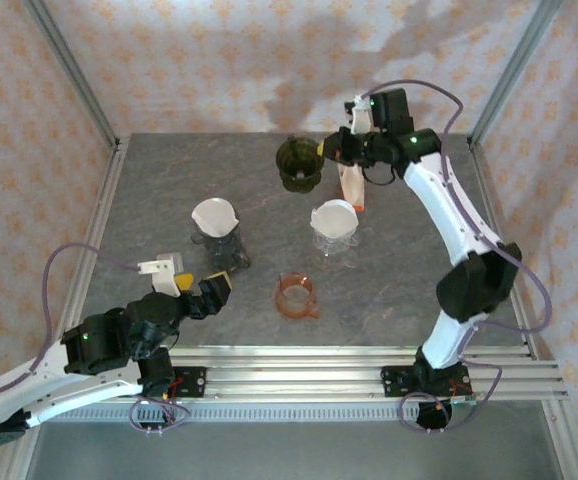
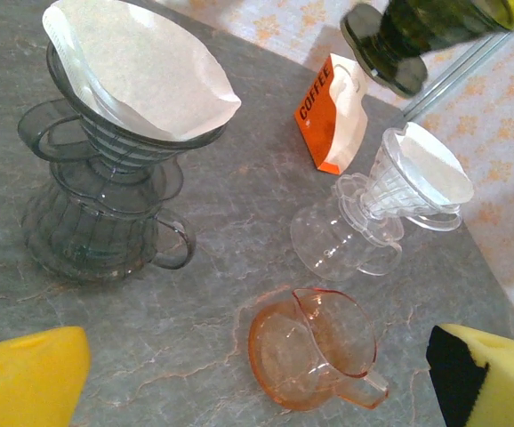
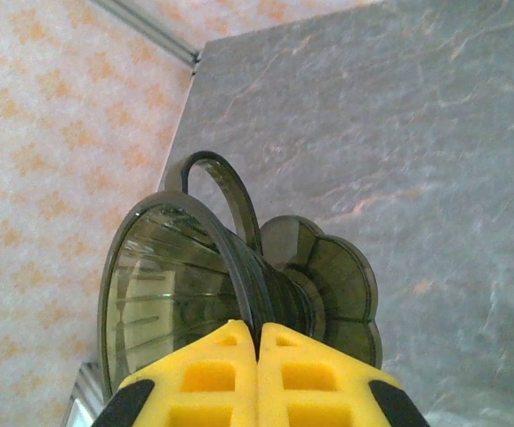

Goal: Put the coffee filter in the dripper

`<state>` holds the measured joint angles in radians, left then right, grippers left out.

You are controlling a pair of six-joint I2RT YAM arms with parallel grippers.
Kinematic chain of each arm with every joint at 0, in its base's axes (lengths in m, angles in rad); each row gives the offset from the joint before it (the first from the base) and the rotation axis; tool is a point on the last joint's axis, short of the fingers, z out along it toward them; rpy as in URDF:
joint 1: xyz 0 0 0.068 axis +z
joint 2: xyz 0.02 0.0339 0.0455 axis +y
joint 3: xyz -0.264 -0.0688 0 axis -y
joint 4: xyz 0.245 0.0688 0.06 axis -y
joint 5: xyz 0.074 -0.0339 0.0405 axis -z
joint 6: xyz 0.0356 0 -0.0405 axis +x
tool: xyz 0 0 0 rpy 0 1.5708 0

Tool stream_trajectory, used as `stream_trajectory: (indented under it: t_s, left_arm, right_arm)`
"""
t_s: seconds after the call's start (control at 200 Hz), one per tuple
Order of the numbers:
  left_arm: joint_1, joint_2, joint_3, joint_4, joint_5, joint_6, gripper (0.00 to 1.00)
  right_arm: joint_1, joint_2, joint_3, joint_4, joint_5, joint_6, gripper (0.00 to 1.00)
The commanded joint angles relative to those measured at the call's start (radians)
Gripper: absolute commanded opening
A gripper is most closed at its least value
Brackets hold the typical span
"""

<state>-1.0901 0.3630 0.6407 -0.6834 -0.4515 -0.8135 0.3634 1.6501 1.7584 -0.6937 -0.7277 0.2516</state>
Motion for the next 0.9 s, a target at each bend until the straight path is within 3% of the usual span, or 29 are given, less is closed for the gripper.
stream_trajectory:
  t_s: [0.0, 0.115, 0.43, 0.661, 0.896]
  left_arm:
    - [0.007, -0.022, -0.012, -0.002, 0.000, -0.012, 0.98]
    - [0.006, -0.026, -0.010, -0.002, 0.006, -0.008, 0.97]
    - [0.007, -0.011, -0.018, 0.010, 0.019, -0.015, 1.00]
    - [0.006, -0.013, -0.029, 0.017, 0.025, -0.024, 0.99]
    - [0.007, -0.035, -0.031, 0.002, 0.022, -0.027, 1.00]
  right_arm:
    - [0.038, -0.148, -0.088, 0.060, 0.025, 0.028, 0.00]
    - [0.084, -0.284, -0.218, 0.055, 0.036, 0.059, 0.00]
    - [0.263, -0.598, -0.562, 0.066, 0.216, 0.201, 0.00]
    - [0.416, -0.629, -0.739, 0.200, 0.366, 0.333, 0.00]
    - [0.434, -0.607, -0.816, 0.271, 0.407, 0.379, 0.00]
